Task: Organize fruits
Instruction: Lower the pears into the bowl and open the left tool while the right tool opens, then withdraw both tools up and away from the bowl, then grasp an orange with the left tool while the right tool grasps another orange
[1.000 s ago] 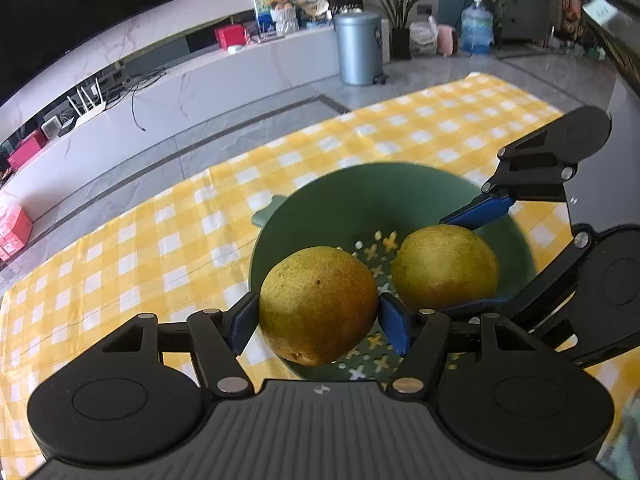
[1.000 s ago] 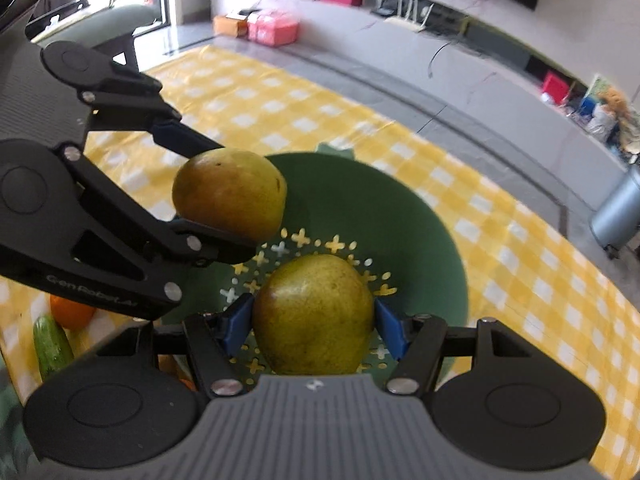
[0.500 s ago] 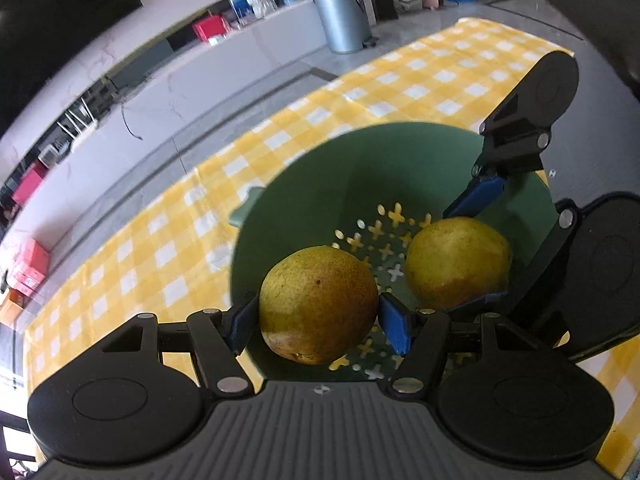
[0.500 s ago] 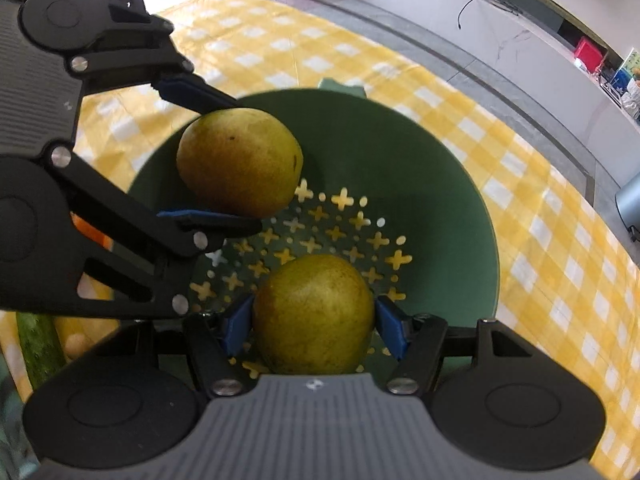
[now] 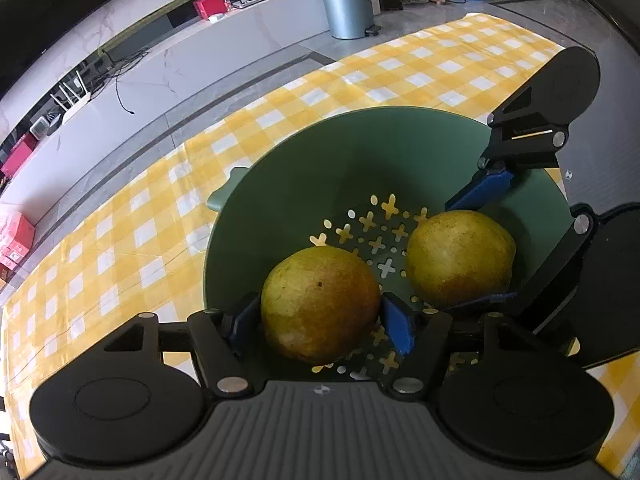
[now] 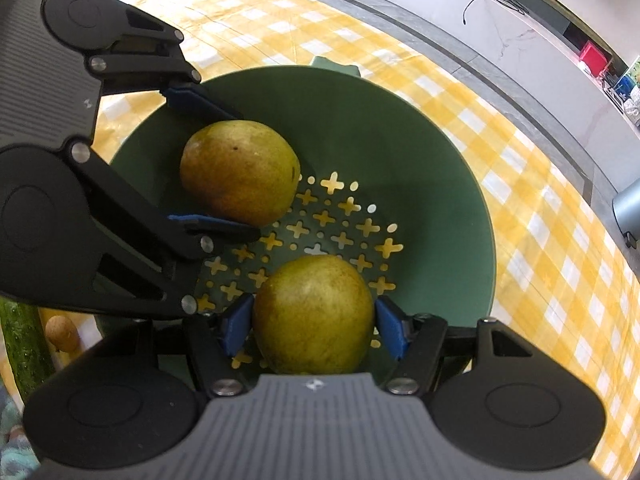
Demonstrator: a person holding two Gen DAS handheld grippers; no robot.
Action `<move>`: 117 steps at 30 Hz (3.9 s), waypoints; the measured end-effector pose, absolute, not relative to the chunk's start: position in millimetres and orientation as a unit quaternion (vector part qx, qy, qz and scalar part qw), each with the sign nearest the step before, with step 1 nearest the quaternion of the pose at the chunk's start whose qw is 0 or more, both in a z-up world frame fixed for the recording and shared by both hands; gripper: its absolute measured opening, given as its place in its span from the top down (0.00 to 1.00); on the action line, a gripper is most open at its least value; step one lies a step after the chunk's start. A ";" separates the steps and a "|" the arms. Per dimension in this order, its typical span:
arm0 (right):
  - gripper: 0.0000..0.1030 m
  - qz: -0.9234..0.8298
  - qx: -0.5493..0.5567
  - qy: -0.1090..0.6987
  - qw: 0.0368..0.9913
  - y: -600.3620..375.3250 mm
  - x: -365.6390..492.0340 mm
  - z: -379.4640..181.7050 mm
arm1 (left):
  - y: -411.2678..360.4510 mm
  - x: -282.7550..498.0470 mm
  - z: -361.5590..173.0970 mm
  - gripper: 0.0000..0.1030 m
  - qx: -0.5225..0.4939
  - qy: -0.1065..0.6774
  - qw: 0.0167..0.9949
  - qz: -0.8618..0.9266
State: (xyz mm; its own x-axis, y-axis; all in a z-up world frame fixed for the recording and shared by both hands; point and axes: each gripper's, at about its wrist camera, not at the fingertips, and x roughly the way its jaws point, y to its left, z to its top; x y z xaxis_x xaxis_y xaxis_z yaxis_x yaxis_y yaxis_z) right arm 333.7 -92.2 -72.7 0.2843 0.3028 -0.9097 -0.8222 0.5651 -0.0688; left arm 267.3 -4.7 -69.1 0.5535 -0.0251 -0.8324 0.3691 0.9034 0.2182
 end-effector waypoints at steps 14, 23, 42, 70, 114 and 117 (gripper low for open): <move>0.39 0.374 -0.289 0.472 0.744 -89.4 336.6 -74.4 | -1.0 265.4 -60.8 0.06 0.152 0.440 0.879 -0.099; 0.34 0.370 -0.277 0.472 0.751 -93.3 336.8 -67.3 | 6.1 253.5 -37.8 0.03 0.112 0.404 0.903 -0.088; 0.22 0.294 -0.210 0.380 0.851 -112.5 284.7 -11.6 | 36.1 181.3 7.3 0.17 0.040 0.389 0.917 -0.075; 0.22 0.207 0.030 0.331 0.920 -173.2 145.6 -40.8 | 35.9 98.9 -8.7 0.33 -0.007 0.383 0.918 -0.105; 0.57 0.253 0.063 0.437 0.861 -132.5 189.6 -105.6 | 94.9 142.3 -82.8 0.37 -0.039 0.463 0.885 0.024; 0.59 0.256 0.061 0.438 0.860 -131.7 188.4 -105.6 | 96.1 143.6 -84.9 0.47 -0.045 0.466 0.883 0.024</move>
